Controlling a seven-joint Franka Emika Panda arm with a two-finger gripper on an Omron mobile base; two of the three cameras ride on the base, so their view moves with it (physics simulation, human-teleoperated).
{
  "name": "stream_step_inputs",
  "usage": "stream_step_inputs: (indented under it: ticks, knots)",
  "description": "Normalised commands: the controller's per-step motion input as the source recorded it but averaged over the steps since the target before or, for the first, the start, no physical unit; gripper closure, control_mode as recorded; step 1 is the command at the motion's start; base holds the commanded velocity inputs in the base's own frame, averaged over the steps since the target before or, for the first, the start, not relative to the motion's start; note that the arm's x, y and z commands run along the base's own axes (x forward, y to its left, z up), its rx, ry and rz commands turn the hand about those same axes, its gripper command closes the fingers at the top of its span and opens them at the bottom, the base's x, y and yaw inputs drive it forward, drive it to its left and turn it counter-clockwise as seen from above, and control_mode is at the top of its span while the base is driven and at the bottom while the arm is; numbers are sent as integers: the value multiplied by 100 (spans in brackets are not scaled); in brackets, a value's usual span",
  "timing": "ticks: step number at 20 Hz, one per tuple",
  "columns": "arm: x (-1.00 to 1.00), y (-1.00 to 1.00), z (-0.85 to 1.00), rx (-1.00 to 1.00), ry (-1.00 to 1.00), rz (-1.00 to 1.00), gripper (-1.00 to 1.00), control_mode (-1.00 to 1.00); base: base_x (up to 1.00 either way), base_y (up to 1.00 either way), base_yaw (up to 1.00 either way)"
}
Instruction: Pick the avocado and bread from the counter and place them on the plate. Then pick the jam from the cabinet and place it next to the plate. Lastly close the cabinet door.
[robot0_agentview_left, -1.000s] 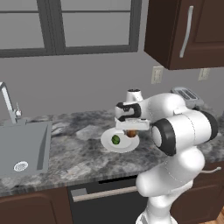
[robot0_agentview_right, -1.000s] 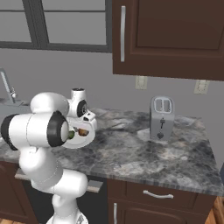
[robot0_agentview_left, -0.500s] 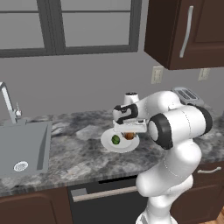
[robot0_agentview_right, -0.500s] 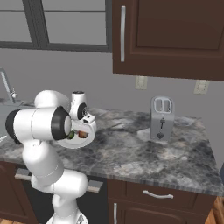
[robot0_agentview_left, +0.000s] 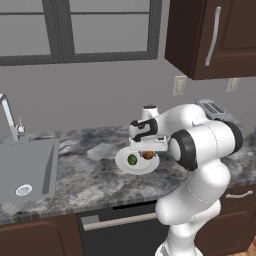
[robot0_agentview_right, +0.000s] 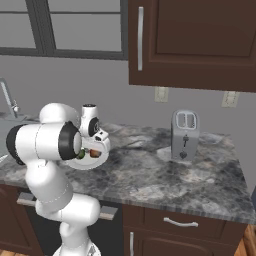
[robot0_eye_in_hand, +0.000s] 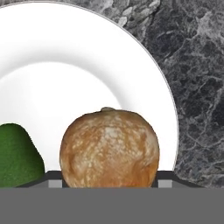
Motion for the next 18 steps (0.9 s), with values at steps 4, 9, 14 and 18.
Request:
stream_step_inputs:
  ticks: [4,9,14,18]
  knots:
    - [-1,0,25,0,-6,0,-100,-100,0,0,0]
    - [-15,0,45,0,-14,0,-100,-100,0,0,0]
    - [-66,-13,59,0,-21,0,-100,-100,0,0,0]
    - [-41,-30,80,0,-3,0,-100,-100,0,0,0]
